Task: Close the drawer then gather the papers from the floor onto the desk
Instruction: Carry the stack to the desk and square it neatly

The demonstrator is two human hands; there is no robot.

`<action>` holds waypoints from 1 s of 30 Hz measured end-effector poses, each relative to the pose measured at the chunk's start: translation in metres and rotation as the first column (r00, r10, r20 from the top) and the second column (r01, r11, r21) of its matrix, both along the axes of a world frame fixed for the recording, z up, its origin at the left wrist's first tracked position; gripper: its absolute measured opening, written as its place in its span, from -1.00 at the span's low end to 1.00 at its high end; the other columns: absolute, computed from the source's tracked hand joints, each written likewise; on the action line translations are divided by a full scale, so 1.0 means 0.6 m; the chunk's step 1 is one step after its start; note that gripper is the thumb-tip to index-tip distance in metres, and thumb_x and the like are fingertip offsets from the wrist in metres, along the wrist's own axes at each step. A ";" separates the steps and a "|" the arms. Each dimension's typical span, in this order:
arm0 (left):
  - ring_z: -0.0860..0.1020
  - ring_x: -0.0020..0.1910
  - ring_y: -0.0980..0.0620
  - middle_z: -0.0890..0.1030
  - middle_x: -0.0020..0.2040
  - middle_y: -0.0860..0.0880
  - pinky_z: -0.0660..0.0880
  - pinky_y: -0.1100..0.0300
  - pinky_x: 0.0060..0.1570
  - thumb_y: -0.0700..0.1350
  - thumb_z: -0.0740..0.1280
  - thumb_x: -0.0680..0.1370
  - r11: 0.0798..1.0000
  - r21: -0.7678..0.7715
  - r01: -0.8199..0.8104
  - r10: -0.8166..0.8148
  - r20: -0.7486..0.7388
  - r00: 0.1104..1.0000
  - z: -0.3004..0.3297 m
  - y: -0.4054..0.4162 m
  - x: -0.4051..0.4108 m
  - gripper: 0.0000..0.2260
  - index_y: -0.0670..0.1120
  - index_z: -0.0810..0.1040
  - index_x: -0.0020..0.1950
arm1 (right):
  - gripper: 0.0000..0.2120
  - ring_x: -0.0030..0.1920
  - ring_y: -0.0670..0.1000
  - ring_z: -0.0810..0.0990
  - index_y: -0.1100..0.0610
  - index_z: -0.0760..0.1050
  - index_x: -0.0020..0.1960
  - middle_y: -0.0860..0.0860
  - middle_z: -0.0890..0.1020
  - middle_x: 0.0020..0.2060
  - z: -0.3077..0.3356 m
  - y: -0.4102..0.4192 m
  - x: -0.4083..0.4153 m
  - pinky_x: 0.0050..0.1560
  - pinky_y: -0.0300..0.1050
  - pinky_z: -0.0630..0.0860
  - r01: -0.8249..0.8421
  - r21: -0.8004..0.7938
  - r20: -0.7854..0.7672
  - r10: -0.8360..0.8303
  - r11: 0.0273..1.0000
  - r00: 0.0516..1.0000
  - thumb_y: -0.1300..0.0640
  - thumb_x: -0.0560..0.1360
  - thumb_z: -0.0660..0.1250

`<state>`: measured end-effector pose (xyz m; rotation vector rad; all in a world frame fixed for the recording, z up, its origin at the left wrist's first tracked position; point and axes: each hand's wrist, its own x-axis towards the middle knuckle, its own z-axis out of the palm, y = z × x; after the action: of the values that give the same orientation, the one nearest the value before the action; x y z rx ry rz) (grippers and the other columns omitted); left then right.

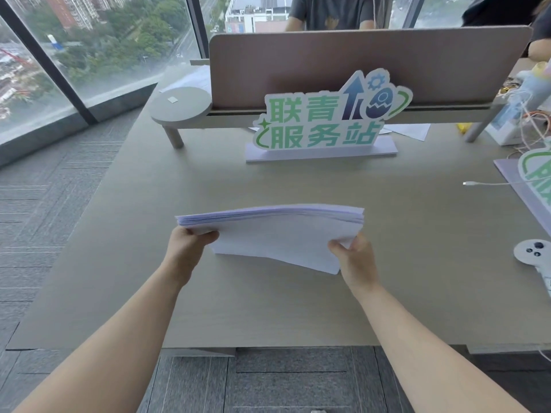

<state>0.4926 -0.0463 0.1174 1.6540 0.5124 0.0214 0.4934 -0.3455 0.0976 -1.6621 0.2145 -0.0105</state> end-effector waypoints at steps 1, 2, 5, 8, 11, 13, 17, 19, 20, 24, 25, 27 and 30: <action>0.59 -0.14 0.03 0.65 -0.16 0.00 0.44 0.16 0.02 -0.39 0.42 0.39 1.000 -0.005 -0.012 0.012 0.003 1.000 -0.001 -0.002 0.000 -0.76 -0.06 0.62 -0.12 | -0.82 -0.26 -0.22 0.61 0.23 0.58 0.01 -0.02 0.66 -0.20 0.000 0.003 0.002 -0.23 -0.37 0.48 0.011 0.002 0.006 -0.011 1.000 1.000 0.37 0.44 0.33; 0.59 -0.16 0.04 0.66 -0.19 0.02 0.45 0.17 0.00 -0.41 0.40 0.41 1.000 -0.005 -0.023 0.023 0.015 1.000 -0.001 -0.003 0.001 -0.76 -0.07 0.62 -0.13 | -0.85 -0.28 -0.22 0.60 0.24 0.59 -0.02 0.01 0.66 -0.21 0.003 0.005 0.003 -0.25 -0.39 0.47 0.018 0.013 0.013 -0.018 1.000 1.000 0.37 0.45 0.32; 0.58 -0.23 0.06 0.66 -0.27 0.08 0.49 0.22 -0.15 -0.43 0.39 0.41 0.996 -0.045 -0.074 0.077 0.082 0.994 0.006 -0.014 0.007 -0.76 -0.09 0.62 -0.16 | -0.88 -0.29 -0.16 0.58 0.31 0.60 -0.06 0.05 0.65 -0.24 0.007 0.011 0.008 -0.25 -0.34 0.47 0.053 0.034 0.046 -0.054 0.998 0.997 0.39 0.48 0.30; 0.60 -0.30 0.17 0.67 -0.29 0.13 0.52 0.33 -0.24 -0.41 0.42 0.38 0.991 -0.098 -0.087 0.102 0.155 0.983 0.014 -0.023 0.008 -0.77 -0.09 0.62 -0.12 | -0.87 -0.28 -0.16 0.58 0.30 0.60 -0.04 0.00 0.65 -0.26 0.009 0.012 0.009 -0.23 -0.29 0.47 0.087 0.043 0.087 -0.090 0.995 0.992 0.33 0.43 0.34; 0.63 -0.23 0.16 0.68 -0.18 0.04 0.53 0.32 -0.20 -0.27 0.46 0.28 0.985 -0.164 -0.050 0.079 0.175 0.981 0.009 -0.024 -0.006 -0.68 -0.13 0.59 0.01 | -0.71 -0.19 -0.16 0.63 0.23 0.58 0.07 -0.06 0.68 -0.19 0.004 0.007 -0.003 -0.16 -0.23 0.50 0.050 0.111 0.042 -0.055 0.993 0.998 0.20 0.37 0.34; 0.61 -0.15 0.10 0.64 -0.10 -0.01 0.51 0.26 -0.12 -0.09 0.51 0.26 0.975 -0.219 -0.040 0.087 0.213 0.973 0.005 -0.022 -0.012 -0.58 -0.09 0.54 0.09 | -0.72 0.00 -0.04 0.65 0.14 0.55 0.13 -0.03 0.69 -0.05 0.004 0.002 -0.006 -0.02 -0.18 0.54 0.031 0.169 0.104 -0.049 0.985 0.993 0.16 0.42 0.36; 0.54 -0.09 0.12 0.57 -0.08 0.06 0.41 0.25 -0.07 0.22 0.43 0.25 0.959 -0.265 -0.103 0.171 0.246 0.954 0.017 -0.026 -0.002 -0.54 0.10 0.49 0.08 | -0.68 0.12 0.17 0.57 0.04 0.53 0.11 0.19 0.61 0.10 0.027 0.002 0.013 0.18 0.09 0.44 0.083 0.147 0.254 -0.118 0.986 0.960 -0.13 0.45 0.36; 0.54 0.05 0.03 0.62 0.00 -0.01 0.38 0.13 0.06 0.33 0.38 0.25 0.954 -0.269 -0.130 0.200 0.253 0.947 0.029 -0.030 0.007 -0.51 0.10 0.51 0.07 | -0.63 0.04 0.06 0.59 0.06 0.54 0.04 0.19 0.63 0.05 0.048 0.011 0.022 0.14 0.03 0.43 0.124 0.194 0.273 -0.175 0.973 0.946 -0.20 0.43 0.32; 0.53 0.07 0.01 0.64 0.02 -0.03 0.36 0.09 0.08 0.38 0.37 0.24 0.952 -0.265 -0.151 0.217 0.243 0.945 0.036 -0.033 0.012 -0.48 0.09 0.53 0.04 | -0.63 0.00 0.03 0.59 0.08 0.55 -0.01 0.16 0.65 0.00 0.055 0.016 0.027 0.12 0.01 0.43 0.145 0.223 0.269 -0.204 0.964 0.941 -0.21 0.42 0.31; 0.49 -0.09 0.02 0.62 -0.09 -0.01 0.33 0.14 -0.12 0.23 0.43 0.28 0.936 -0.252 -0.246 0.296 0.184 0.937 0.047 -0.041 0.025 -0.69 0.06 0.55 -0.15 | -0.70 -0.13 0.03 0.58 0.06 0.62 -0.23 -0.08 0.66 -0.26 0.061 0.026 0.040 -0.03 -0.02 0.41 0.269 0.259 0.145 -0.313 0.928 0.939 -0.17 0.43 0.35; 0.47 -0.11 0.02 0.60 -0.13 0.01 0.32 0.17 -0.17 0.14 0.43 0.30 0.931 -0.247 -0.268 0.315 0.178 0.932 0.045 -0.044 0.026 -0.77 0.06 0.55 -0.17 | -0.75 -0.14 0.03 0.58 0.08 0.62 -0.26 -0.09 0.66 -0.29 0.060 0.028 0.042 -0.04 -0.03 0.41 0.292 0.273 0.119 -0.333 0.917 0.935 -0.09 0.43 0.35; 0.44 -0.13 0.03 0.56 -0.19 0.06 0.30 0.20 -0.21 0.02 0.41 0.32 0.925 -0.243 -0.291 0.337 0.175 0.925 0.041 -0.047 0.026 -0.84 0.06 0.56 -0.14 | -0.83 -0.13 -0.01 0.60 0.09 0.62 -0.23 -0.03 0.68 -0.26 0.059 0.028 0.043 0.01 -0.05 0.42 0.302 0.291 0.108 -0.345 0.908 0.932 0.04 0.43 0.30; 0.48 -0.11 0.06 0.59 -0.15 0.03 0.33 0.19 -0.11 0.08 0.40 0.35 0.928 -0.257 -0.268 0.320 0.188 0.928 0.040 -0.048 0.023 -0.79 0.05 0.54 -0.07 | -0.78 -0.09 -0.10 0.61 0.15 0.60 -0.06 0.12 0.67 -0.08 0.060 0.025 0.039 0.00 -0.20 0.43 0.238 0.279 0.157 -0.289 0.930 0.944 0.07 0.47 0.22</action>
<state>0.5062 -0.0752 0.1412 1.3176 0.5630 0.3605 0.5170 -0.3303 0.1336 -1.3528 0.2773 -0.3372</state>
